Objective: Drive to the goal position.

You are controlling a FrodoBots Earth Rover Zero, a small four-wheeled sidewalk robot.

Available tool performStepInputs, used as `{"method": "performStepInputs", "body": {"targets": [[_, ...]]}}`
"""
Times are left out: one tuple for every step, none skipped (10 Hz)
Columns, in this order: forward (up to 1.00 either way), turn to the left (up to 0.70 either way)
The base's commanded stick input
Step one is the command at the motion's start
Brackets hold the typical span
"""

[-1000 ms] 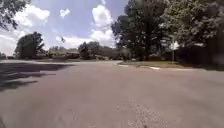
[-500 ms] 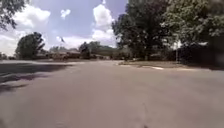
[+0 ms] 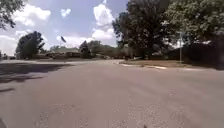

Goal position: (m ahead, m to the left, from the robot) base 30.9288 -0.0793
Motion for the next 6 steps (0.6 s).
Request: {"method": "performStepInputs", "body": {"targets": [[0.85, 0.0], [0.85, 0.0], [0.85, 0.0], [0.85, 0.0], [0.85, 0.0], [0.85, 0.0]]}}
